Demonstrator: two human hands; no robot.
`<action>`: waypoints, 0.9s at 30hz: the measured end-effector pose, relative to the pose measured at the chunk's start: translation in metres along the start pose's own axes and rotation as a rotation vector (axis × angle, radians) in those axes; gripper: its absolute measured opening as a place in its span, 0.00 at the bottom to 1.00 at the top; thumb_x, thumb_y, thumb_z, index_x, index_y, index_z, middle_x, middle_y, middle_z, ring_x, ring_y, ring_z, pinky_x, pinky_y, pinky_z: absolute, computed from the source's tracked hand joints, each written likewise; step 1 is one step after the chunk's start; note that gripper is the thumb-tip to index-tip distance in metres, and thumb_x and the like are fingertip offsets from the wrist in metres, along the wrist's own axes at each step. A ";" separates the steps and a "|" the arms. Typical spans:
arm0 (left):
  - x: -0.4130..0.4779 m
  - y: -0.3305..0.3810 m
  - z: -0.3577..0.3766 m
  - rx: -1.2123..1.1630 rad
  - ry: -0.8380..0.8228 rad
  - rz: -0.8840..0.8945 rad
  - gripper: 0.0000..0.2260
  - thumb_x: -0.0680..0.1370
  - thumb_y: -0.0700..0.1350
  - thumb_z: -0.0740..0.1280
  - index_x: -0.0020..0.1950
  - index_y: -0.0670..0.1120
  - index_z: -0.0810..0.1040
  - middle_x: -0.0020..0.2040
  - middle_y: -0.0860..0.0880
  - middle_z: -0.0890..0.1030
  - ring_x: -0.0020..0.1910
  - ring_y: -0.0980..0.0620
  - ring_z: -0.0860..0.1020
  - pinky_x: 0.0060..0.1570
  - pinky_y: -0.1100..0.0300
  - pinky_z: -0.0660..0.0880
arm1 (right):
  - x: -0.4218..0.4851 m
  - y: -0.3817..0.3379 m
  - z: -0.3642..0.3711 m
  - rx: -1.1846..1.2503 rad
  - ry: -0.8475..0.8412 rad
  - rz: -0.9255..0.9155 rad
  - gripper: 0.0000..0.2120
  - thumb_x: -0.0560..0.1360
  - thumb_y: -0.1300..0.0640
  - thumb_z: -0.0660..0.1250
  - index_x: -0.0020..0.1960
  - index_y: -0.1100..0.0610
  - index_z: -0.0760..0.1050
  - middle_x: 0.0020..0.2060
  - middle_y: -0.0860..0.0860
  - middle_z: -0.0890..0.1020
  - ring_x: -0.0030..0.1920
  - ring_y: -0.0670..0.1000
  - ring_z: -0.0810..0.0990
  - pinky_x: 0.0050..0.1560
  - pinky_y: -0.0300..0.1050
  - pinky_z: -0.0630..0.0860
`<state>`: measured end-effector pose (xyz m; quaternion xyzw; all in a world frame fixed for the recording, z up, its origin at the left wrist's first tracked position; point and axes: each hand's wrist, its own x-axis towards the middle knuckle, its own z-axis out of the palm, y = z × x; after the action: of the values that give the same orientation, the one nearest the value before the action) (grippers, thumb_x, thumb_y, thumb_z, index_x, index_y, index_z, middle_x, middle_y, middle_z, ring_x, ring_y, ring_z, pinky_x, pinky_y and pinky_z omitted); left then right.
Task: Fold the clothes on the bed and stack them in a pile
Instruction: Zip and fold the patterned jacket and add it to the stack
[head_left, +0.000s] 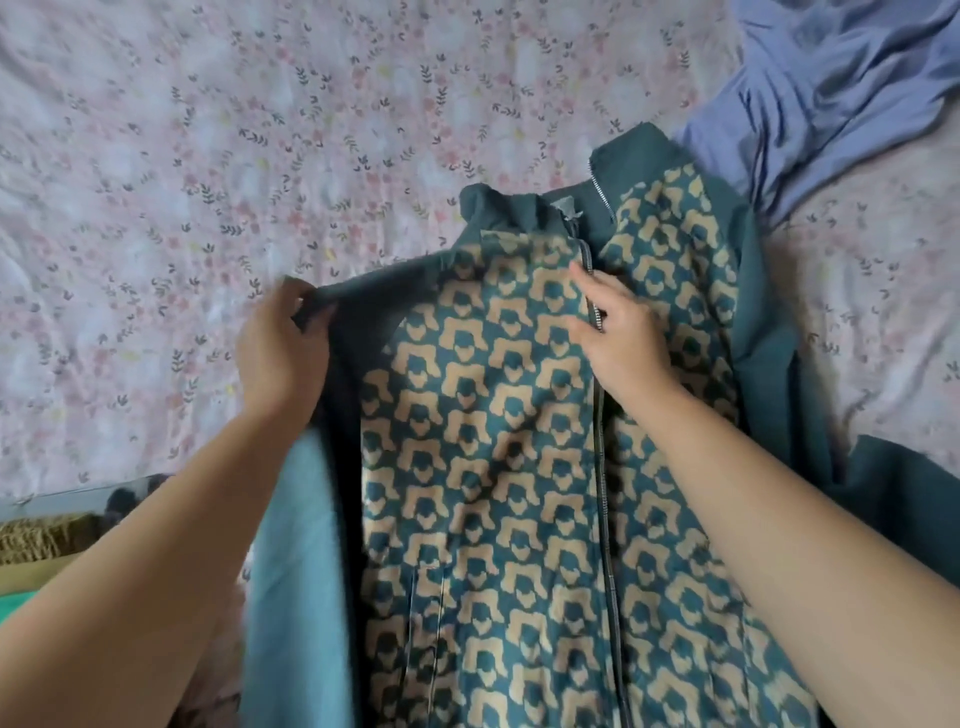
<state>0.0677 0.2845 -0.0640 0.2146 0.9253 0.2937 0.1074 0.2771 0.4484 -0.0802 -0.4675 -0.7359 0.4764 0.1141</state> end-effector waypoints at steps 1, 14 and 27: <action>0.001 0.001 -0.003 0.062 -0.002 0.012 0.07 0.76 0.43 0.65 0.51 0.42 0.76 0.47 0.40 0.80 0.46 0.41 0.76 0.42 0.55 0.67 | 0.002 0.002 0.000 0.006 -0.007 0.014 0.25 0.75 0.67 0.63 0.70 0.52 0.66 0.70 0.48 0.67 0.65 0.44 0.69 0.52 0.15 0.59; 0.050 0.077 0.071 0.049 -0.434 0.074 0.20 0.77 0.56 0.62 0.63 0.44 0.73 0.59 0.47 0.78 0.56 0.50 0.76 0.51 0.60 0.71 | 0.052 0.004 -0.003 0.299 -0.095 0.202 0.22 0.74 0.67 0.64 0.66 0.54 0.70 0.66 0.53 0.72 0.67 0.47 0.69 0.66 0.41 0.65; 0.085 0.110 0.107 -0.690 -0.376 -0.118 0.14 0.75 0.30 0.63 0.57 0.43 0.76 0.42 0.47 0.81 0.38 0.52 0.80 0.41 0.58 0.79 | 0.084 -0.013 0.003 0.437 -0.030 -0.027 0.25 0.72 0.70 0.65 0.66 0.53 0.71 0.62 0.42 0.73 0.50 0.57 0.79 0.58 0.48 0.76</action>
<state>0.0640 0.4580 -0.0908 0.1622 0.7472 0.5363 0.3573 0.2226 0.5125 -0.0945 -0.4146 -0.6231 0.6297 0.2082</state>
